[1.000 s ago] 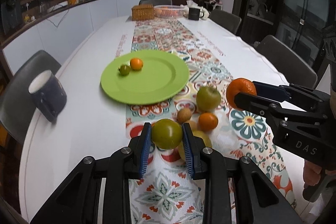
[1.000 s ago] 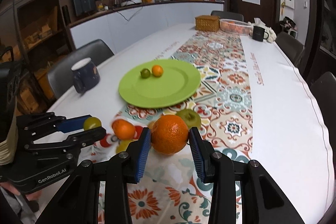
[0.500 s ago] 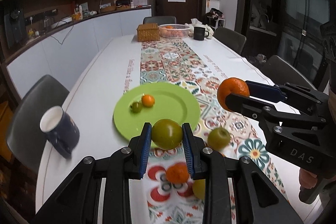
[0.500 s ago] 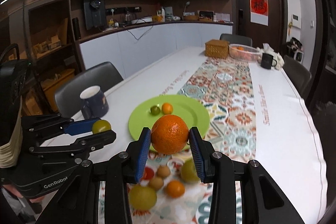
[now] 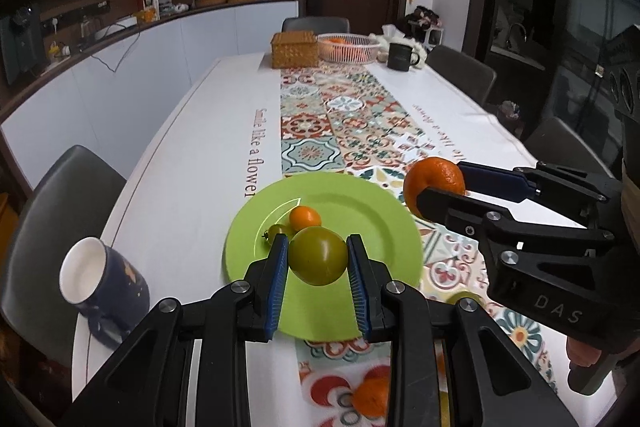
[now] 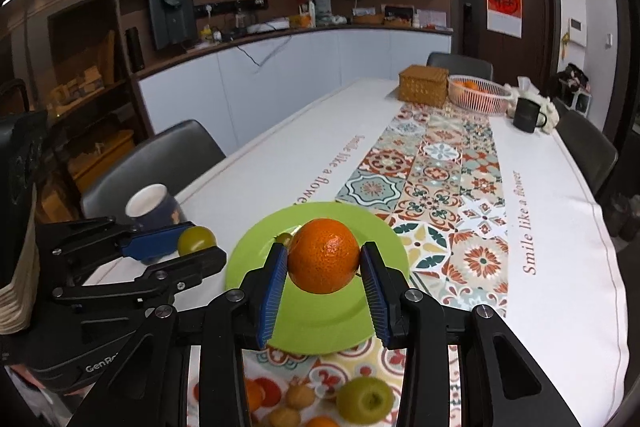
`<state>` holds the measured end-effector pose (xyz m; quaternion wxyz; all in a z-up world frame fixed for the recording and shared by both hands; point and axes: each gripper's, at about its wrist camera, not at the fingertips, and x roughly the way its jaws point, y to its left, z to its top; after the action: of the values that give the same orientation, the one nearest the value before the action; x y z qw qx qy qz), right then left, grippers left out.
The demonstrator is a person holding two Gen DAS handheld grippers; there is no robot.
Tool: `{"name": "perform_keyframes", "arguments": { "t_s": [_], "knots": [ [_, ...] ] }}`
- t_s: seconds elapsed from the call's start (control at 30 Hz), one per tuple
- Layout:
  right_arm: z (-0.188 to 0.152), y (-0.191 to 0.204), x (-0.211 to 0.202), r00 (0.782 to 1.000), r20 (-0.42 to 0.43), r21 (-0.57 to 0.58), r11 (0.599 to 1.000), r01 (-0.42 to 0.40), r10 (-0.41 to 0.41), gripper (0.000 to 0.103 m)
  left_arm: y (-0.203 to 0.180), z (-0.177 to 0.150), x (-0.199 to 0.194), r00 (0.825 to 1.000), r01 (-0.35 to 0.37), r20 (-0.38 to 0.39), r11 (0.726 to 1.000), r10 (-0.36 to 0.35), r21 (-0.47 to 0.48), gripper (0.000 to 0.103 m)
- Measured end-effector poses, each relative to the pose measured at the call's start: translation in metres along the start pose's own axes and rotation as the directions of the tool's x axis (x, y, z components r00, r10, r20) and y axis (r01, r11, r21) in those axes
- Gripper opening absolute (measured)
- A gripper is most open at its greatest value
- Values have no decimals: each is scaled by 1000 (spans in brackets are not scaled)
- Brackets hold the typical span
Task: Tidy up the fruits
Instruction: 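Carry both fruits over the green plate and open both tools to drop them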
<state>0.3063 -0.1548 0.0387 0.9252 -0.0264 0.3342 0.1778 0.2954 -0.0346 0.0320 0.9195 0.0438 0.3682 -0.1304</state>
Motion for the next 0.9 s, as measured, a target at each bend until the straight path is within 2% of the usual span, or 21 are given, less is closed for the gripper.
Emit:
{"name": "perform_keyframes", "arguments": {
  "t_s": [0.2,0.37,0.67,0.8,0.9],
  "knots": [
    [6,-8,44,996,-84,-1,1000,11,-11,39,12,3,41,997,14,-78,1000,-15,-17,29],
    [3,-16,77,987,-163,27,1000,6,-2,39,21,-2,73,987,27,-155,998,-36,-55,29],
    [-15,-17,107,969,-248,37,999,11,-1,39,24,-14,96,975,15,-222,998,-29,-63,30],
    [-16,-19,107,966,-260,44,999,18,-6,39,28,-13,92,976,-3,-219,998,-12,-69,43],
    [-14,-19,99,971,-239,40,999,34,-23,43,27,-13,82,980,-19,-199,998,7,-59,49]
  ]
}}
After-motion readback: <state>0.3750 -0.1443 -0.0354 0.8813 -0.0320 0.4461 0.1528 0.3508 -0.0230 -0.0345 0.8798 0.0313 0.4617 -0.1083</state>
